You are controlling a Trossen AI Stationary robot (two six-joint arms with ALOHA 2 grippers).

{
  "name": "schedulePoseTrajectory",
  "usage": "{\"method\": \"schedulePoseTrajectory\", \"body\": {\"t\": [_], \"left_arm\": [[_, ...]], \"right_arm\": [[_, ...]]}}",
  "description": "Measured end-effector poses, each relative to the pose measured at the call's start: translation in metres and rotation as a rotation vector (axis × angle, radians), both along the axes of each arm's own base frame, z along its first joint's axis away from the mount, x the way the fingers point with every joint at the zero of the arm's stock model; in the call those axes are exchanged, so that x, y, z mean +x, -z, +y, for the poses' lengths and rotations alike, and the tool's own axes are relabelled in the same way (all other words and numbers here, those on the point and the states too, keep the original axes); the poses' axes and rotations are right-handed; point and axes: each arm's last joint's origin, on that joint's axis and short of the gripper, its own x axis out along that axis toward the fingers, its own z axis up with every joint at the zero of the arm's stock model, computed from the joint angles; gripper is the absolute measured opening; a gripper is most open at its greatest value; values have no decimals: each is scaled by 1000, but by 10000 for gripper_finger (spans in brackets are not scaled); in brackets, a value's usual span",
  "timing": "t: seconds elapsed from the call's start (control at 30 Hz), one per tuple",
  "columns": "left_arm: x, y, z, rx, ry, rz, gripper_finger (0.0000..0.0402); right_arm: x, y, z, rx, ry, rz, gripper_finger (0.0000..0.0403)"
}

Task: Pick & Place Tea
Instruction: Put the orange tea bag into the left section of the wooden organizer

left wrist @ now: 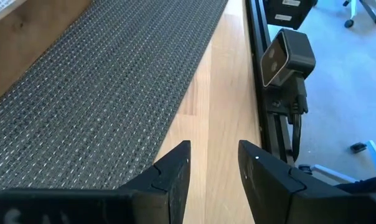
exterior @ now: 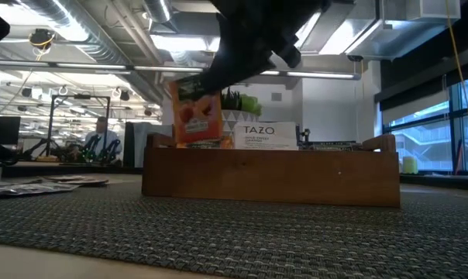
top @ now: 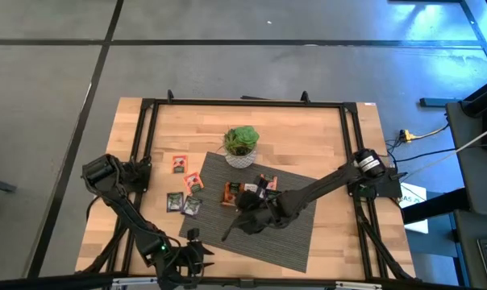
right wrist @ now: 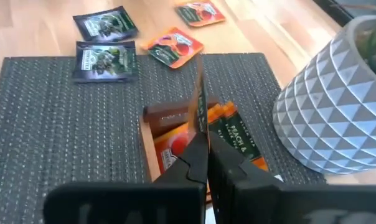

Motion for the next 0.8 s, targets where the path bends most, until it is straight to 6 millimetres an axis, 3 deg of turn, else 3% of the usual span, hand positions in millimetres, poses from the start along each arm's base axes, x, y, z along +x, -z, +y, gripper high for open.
{"method": "schedulePoseTrajectory", "body": {"t": [0.43, 0.63, 0.8], "left_arm": [[0, 0, 0, -3, 2, 1, 130], [0, -1, -1, -6, 3, -1, 130], [0, -1, -1, -11, 3, -4, 130]], "right_arm": [[3, 15, -2, 9, 42, 15, 4], [6, 32, 0, 18, 48, 41, 5], [6, 32, 0, 18, 55, 37, 13]]}}
